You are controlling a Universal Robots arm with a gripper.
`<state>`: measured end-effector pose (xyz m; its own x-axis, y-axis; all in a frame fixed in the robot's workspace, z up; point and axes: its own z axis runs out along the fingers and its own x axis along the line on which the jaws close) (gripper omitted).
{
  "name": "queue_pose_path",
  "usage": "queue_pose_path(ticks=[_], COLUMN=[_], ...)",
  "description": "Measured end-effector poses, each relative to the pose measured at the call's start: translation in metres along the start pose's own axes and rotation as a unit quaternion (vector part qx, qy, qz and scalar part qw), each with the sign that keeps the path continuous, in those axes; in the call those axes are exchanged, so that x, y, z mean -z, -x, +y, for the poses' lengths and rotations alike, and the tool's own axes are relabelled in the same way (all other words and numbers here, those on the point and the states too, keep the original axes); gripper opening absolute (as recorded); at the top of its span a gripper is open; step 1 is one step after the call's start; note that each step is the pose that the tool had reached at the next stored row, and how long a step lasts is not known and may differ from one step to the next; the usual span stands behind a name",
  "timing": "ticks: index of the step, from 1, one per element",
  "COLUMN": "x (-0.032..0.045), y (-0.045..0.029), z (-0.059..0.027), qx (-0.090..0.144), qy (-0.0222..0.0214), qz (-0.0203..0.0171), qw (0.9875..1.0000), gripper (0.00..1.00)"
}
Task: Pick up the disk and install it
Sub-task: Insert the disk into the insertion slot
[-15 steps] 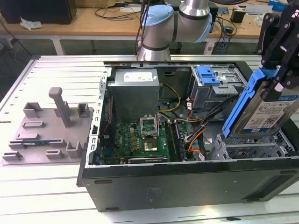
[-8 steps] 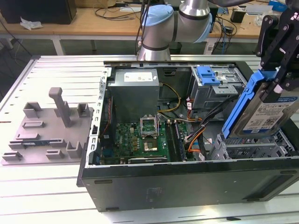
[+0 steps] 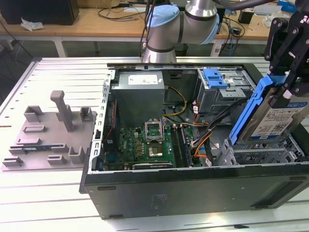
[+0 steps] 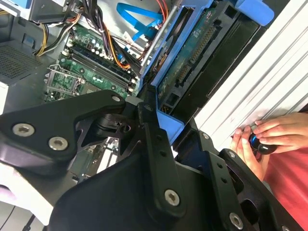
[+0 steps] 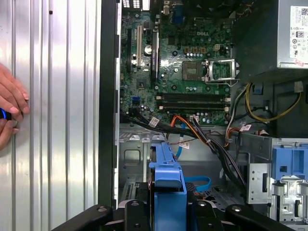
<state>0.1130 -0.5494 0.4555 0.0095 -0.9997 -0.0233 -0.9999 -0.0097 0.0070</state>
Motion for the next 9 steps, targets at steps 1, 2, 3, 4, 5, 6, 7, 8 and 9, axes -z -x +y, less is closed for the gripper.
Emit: queue_pose_path(ticks=[1,2,3,4,5,6,7,8,9], x=[-0.0002,-0.0005,-0.0008,-0.001,-0.0012,-0.0014,-0.0017,-0.002,-0.0022], y=[-0.0001,-0.0003,-0.0004,-0.0006,-0.0007,-0.0008,-0.0009,-0.001,-0.001], z=[0.0,0.0,0.0,0.0,0.0,0.0,0.0,0.0,0.0], qx=[0.0,0.0,0.0,0.0,0.0,0.0,0.0,0.0,-0.001], qy=[0.0,0.0,0.0,0.0,0.0,0.0,0.0,0.0,0.0], qz=[0.0,0.0,-0.0001,-0.0001,0.0,-0.0001,-0.0001,-0.0002,-0.0001], qw=[1.0,1.0,1.0,1.0,1.0,1.0,1.0,1.0,1.0], gripper=[0.36,0.36,0.36,0.36,0.36,0.36,0.36,0.36,0.36])
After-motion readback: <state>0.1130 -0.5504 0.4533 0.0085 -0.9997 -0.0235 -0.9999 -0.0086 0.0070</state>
